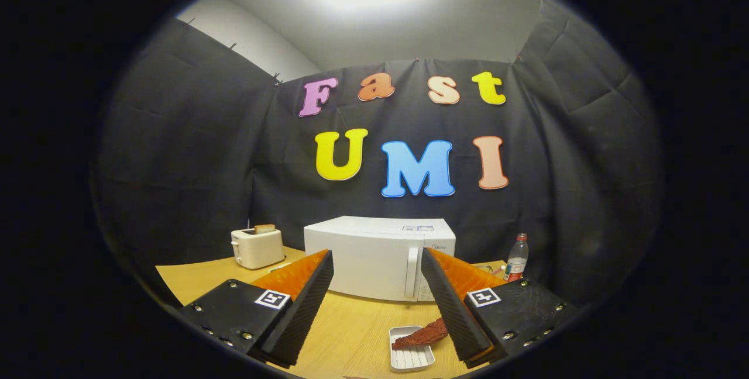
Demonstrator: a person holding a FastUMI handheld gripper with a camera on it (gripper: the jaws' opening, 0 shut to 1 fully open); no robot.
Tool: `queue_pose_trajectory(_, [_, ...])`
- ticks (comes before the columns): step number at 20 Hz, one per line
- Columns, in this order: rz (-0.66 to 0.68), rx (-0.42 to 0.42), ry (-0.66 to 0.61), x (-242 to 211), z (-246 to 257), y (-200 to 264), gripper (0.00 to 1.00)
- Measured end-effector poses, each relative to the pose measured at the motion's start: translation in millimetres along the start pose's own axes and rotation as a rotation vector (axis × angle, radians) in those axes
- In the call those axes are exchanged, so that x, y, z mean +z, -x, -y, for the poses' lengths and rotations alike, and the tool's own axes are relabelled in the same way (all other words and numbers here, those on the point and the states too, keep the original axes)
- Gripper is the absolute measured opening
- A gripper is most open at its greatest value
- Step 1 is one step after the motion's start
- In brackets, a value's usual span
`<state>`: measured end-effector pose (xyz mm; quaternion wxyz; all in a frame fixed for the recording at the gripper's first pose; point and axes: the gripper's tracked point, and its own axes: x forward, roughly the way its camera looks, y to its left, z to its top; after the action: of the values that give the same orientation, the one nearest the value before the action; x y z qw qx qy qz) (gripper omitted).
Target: Open the microwave, put the food inside, and close the microwave door.
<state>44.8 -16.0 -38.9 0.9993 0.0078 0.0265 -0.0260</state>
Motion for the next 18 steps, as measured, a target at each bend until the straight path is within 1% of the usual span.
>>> queue_pose_trajectory(7, [-0.036, -0.024, 0.004, -21, 7, -50, 0.94])
queue_pose_trajectory(13, [-0.086, -0.056, 0.052, -51, 19, -99, 0.95])
queue_pose_trajectory(18, [-0.117, -0.08, 0.027, -74, 28, -141, 0.95])
